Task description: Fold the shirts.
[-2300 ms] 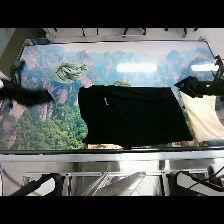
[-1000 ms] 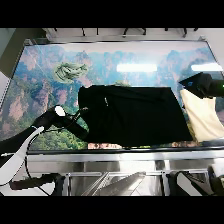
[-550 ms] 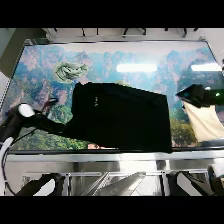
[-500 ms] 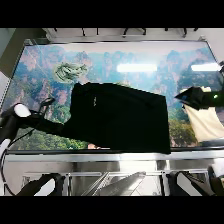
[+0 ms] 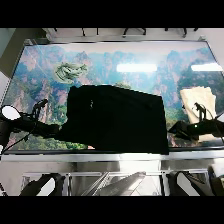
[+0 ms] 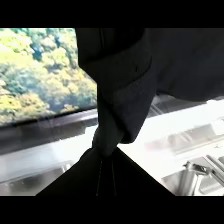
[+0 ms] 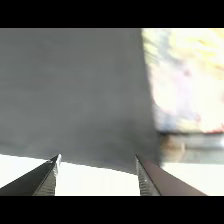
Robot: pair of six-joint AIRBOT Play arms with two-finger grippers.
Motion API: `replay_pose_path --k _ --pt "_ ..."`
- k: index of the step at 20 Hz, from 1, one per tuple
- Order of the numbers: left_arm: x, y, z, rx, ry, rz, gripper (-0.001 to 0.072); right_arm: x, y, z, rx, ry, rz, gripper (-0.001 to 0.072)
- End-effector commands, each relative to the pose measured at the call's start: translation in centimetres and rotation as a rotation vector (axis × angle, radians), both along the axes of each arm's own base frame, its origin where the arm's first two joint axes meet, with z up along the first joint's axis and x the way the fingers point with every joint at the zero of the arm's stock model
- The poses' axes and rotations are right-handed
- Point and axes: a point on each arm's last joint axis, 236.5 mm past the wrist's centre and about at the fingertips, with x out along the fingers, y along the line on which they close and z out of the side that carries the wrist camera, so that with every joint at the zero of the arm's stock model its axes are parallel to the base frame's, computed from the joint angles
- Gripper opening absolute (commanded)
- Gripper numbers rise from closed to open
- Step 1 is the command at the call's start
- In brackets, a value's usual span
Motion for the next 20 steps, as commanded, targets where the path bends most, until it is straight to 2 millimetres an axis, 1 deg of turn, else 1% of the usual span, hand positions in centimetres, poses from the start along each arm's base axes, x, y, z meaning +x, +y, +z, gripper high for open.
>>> replay_pose_path --k 1,5,7,8,11,13,15,16,17,18,19,20 --pt "-0.7 -0.3 0.2 -0.010 0.032 0.005 0.0014 -2.5 -0.9 -2.8 -0.061 0.080 -0.004 0.0526" --pt "-0.6 -0.5 0.3 -0.018 0.033 0.012 0.0014 -3.6 -0.5 -4.9 -0.030 0.128 -0.028 0.0526" --pt "-0.7 -0.5 0.3 -0.018 0.034 0.011 0.0014 -3.6 -0.4 -6.1 -0.016 0.152 -0.022 0.0526" --pt "-0.8 -0.5 0.3 -0.020 0.040 0.009 0.0014 -3.3 -0.1 -6.6 0.008 0.156 -0.026 0.0526" --pt "-0.8 -0.5 0.3 -0.020 0.041 0.009 0.0014 -2.4 2.1 -7.3 0.128 0.164 -0.026 0.0526" --pt "-0.8 -0.5 0.3 -0.019 0.039 0.010 0.0014 -3.1 2.9 -7.9 0.143 0.201 0.002 0.0526" --pt "-0.8 -0.5 0.3 -0.020 0.040 0.010 0.0014 -3.2 3.6 -8.1 0.134 0.201 0.032 0.0524" --pt "-0.8 -0.5 0.3 -0.020 0.040 0.010 0.0014 -3.0 3.8 -8.2 0.129 0.199 0.037 0.0451" --pt "-0.8 -0.5 0.3 -0.020 0.041 0.010 0.0014 -3.2 4.0 -8.1 0.131 0.199 0.055 0.0086" --pt "-0.9 -0.5 0.4 -0.020 0.043 0.014 0.0014 -3.5 4.2 -7.6 0.139 0.200 0.070 0.0030" --pt "-1.0 -0.6 0.5 -0.021 0.047 0.012 0.0014 -3.6 4.1 -6.9 0.136 0.192 0.086 0.0029" --pt "-1.4 -0.6 1.1 -0.024 0.057 -0.001 0.0014 -3.5 4.0 -5.6 0.126 0.162 0.106 0.0029"
